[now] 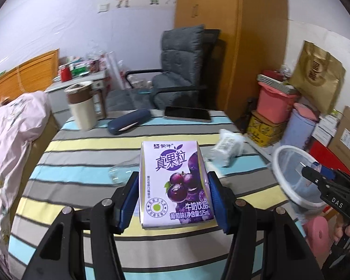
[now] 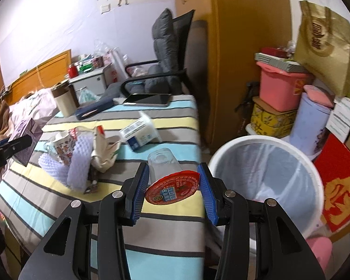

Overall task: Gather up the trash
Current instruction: 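Carry the grape carton and yogurt cup over the wastebasket with both tools, then open both tools to drop the carton and cup into the wastebasket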

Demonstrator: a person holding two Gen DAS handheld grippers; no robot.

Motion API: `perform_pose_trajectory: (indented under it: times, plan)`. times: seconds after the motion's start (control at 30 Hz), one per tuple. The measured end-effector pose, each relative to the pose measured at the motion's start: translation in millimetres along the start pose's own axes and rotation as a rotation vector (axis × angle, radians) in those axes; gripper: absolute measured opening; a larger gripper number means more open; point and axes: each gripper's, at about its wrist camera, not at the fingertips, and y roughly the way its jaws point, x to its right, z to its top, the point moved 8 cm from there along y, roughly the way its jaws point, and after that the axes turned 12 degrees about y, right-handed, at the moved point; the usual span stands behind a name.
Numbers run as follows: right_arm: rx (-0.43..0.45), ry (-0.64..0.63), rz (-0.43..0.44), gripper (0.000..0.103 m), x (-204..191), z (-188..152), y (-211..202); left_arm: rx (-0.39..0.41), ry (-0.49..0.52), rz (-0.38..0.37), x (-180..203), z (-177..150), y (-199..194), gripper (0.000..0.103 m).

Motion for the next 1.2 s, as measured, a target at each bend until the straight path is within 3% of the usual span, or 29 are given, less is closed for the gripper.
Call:
perform_pose_trajectory:
  times: [0.4,0.77,0.97,1.2]
  plan:
    - [0.054,0.073,-0.110,0.046,69,12,-24,0.032,0.132,-0.195,116,35,18,0.059]
    - [0.039,0.117,-0.212,0.046,118,9,-29,0.005,0.208,-0.353,201,46,37,0.059]
    - [-0.007,0.132,-0.243,0.046,138,-1,-18,-0.024,0.264,-0.410,238,42,48,0.059]
    - [-0.046,0.136,-0.263,0.046,154,-3,-7,-0.077,0.287,-0.420,260,35,71,0.059]
